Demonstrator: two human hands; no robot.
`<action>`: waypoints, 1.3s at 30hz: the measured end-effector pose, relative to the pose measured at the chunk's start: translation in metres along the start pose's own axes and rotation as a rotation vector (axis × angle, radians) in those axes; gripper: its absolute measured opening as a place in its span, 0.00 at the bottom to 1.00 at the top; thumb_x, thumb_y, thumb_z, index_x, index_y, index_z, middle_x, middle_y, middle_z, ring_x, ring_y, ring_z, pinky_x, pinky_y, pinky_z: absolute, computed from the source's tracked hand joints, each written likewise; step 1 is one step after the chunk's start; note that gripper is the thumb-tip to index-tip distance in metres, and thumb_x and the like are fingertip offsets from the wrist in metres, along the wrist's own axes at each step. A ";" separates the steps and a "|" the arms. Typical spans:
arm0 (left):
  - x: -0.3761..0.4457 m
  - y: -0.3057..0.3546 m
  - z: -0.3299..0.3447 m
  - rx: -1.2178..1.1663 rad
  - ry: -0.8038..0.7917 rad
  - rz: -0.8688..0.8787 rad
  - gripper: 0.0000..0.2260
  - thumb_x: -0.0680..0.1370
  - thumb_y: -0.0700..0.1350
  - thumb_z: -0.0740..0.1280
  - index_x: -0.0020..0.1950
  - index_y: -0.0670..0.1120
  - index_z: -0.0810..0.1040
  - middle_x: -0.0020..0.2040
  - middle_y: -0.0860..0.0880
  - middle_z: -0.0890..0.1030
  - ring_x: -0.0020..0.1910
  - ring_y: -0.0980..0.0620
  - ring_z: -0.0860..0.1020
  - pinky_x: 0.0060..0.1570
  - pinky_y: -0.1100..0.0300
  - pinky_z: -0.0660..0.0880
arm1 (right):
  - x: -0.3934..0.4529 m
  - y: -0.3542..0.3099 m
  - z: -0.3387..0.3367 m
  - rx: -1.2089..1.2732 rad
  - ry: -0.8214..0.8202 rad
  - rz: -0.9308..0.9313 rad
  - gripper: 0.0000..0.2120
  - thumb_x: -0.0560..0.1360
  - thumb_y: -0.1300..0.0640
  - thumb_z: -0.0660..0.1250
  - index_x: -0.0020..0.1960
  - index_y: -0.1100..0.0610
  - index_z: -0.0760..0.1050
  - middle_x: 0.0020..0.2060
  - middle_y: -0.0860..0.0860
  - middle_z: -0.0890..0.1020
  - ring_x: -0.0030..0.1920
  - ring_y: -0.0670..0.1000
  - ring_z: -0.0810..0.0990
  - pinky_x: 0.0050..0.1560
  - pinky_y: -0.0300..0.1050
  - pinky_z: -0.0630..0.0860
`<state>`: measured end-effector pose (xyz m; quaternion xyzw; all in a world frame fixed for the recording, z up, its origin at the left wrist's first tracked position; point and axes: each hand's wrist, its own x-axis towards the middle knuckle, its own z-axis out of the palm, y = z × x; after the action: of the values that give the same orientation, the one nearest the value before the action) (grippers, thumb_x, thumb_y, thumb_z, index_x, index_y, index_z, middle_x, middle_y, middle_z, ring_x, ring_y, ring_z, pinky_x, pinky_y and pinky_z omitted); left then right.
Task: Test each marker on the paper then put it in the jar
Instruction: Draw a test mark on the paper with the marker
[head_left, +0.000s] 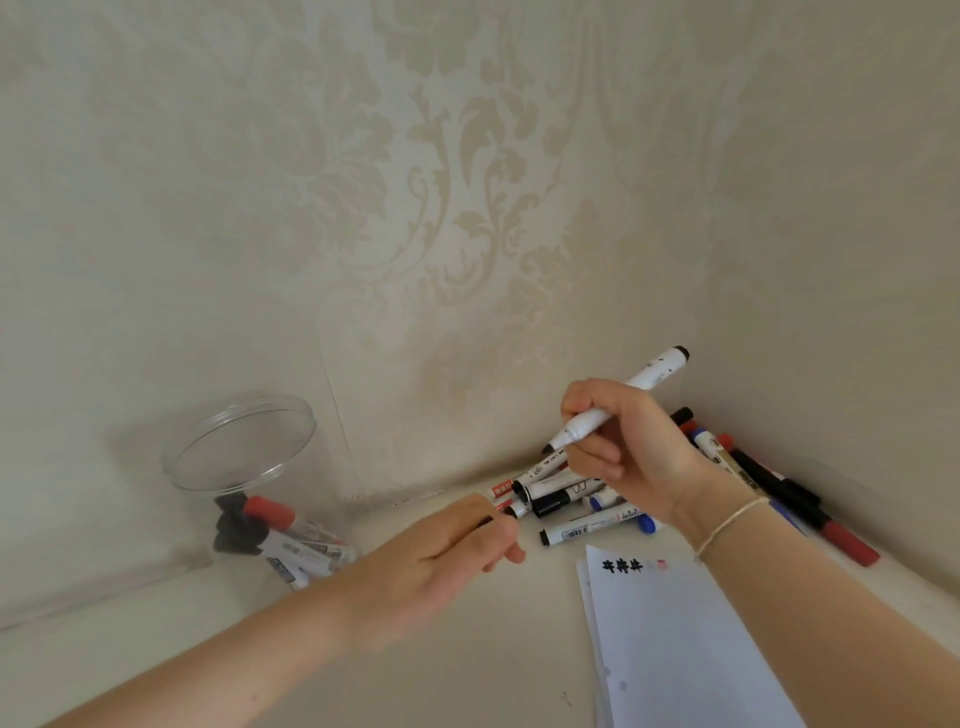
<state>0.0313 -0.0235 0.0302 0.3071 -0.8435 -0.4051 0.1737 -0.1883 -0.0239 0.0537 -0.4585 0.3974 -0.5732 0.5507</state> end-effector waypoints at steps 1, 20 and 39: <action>0.002 -0.001 0.002 0.067 -0.018 -0.030 0.18 0.73 0.66 0.52 0.44 0.58 0.75 0.47 0.56 0.76 0.52 0.60 0.75 0.58 0.60 0.70 | 0.000 0.002 0.001 0.002 0.007 0.005 0.18 0.74 0.64 0.56 0.25 0.56 0.63 0.18 0.50 0.58 0.20 0.48 0.55 0.21 0.38 0.56; 0.050 -0.031 0.045 0.978 0.283 0.236 0.16 0.76 0.58 0.56 0.48 0.49 0.77 0.46 0.53 0.76 0.41 0.53 0.78 0.38 0.62 0.74 | -0.038 0.030 -0.063 -0.226 0.607 0.178 0.07 0.75 0.60 0.66 0.39 0.60 0.74 0.27 0.54 0.73 0.25 0.49 0.68 0.27 0.41 0.66; 0.069 -0.017 0.113 0.762 -0.344 0.206 0.26 0.77 0.66 0.46 0.74 0.68 0.42 0.78 0.47 0.34 0.75 0.53 0.32 0.72 0.60 0.33 | -0.044 0.073 -0.083 -0.532 0.765 0.092 0.14 0.70 0.67 0.67 0.30 0.58 0.66 0.25 0.53 0.71 0.25 0.48 0.67 0.25 0.38 0.67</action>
<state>-0.0753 -0.0122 -0.0491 0.1914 -0.9758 -0.0904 -0.0556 -0.2497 0.0098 -0.0420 -0.3211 0.7251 -0.5543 0.2529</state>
